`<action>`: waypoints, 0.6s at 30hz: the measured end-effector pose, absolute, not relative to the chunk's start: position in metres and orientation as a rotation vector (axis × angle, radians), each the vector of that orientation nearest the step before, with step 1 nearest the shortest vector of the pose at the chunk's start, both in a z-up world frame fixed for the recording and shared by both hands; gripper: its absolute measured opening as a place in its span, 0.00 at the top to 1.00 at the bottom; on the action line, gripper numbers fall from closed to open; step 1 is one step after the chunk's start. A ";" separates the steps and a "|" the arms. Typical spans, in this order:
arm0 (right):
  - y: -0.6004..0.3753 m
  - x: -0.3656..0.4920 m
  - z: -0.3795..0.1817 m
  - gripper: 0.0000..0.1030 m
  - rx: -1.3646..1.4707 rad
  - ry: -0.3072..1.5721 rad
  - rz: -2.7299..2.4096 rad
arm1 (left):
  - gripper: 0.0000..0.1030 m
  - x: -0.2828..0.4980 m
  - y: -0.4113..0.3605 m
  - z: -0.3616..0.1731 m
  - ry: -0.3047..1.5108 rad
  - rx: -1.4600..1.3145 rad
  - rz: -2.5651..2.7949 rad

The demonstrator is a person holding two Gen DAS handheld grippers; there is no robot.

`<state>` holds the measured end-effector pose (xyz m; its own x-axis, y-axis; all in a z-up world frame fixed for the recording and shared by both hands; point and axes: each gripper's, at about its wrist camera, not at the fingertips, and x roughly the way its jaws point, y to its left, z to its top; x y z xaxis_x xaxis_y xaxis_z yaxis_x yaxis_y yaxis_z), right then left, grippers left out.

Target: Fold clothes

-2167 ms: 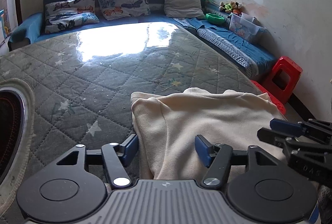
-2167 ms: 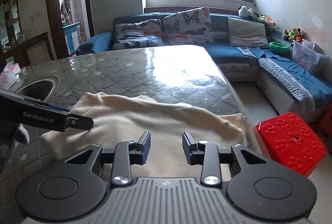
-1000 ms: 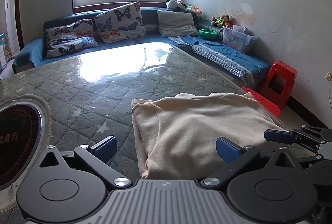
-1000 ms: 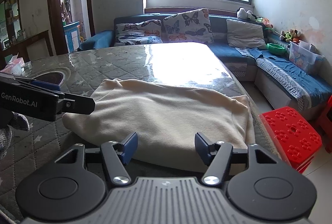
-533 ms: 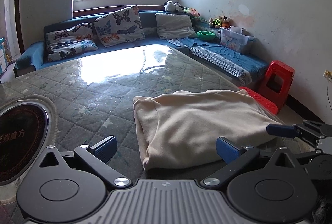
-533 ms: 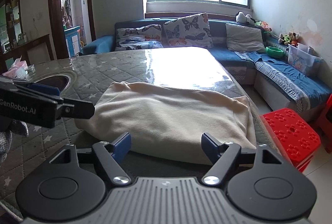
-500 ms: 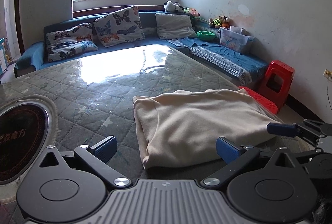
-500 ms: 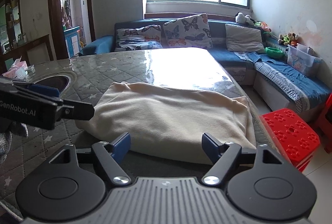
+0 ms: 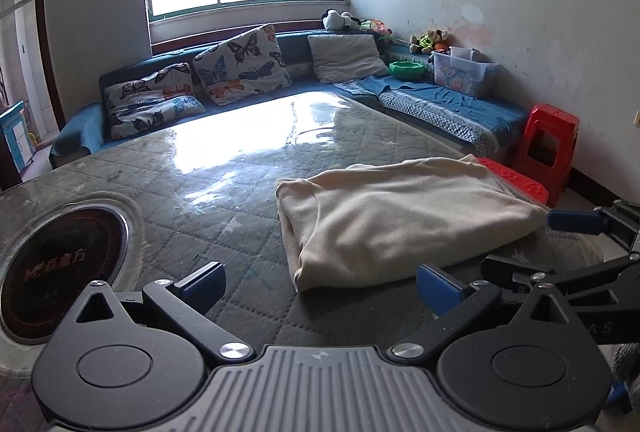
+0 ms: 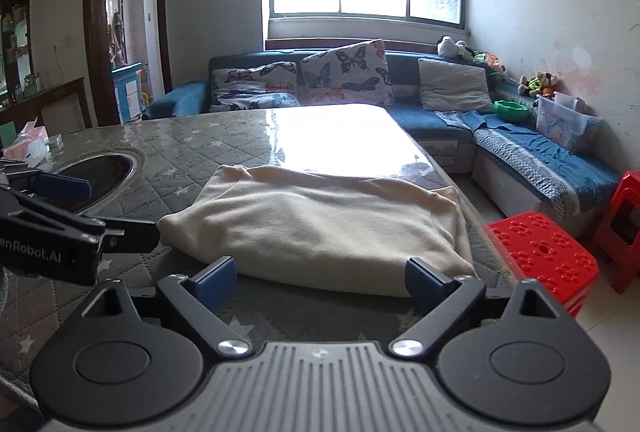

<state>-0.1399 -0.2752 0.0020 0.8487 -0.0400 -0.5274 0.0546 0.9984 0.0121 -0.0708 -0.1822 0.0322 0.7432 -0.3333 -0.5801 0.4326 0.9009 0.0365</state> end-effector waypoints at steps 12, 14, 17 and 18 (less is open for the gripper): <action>-0.263 -0.162 0.008 0.00 -0.006 0.520 -0.090 | 0.00 -0.095 -0.167 0.034 0.562 0.175 -0.415; -0.260 -0.167 0.010 0.00 -0.007 0.512 -0.095 | 0.00 -0.098 -0.165 0.034 0.559 0.174 -0.414; -0.257 -0.171 0.010 0.00 -0.006 0.506 -0.103 | 0.00 -0.102 -0.163 0.034 0.555 0.175 -0.420; -0.256 -0.172 0.010 0.00 -0.008 0.504 -0.107 | 0.00 -0.104 -0.163 0.034 0.554 0.177 -0.422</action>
<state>-0.1722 -0.2558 0.0103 0.8700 -0.1045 -0.4818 0.1005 0.9944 -0.0343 -0.1036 -0.1630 0.0337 0.7676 -0.3398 -0.5434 0.4335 0.8998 0.0498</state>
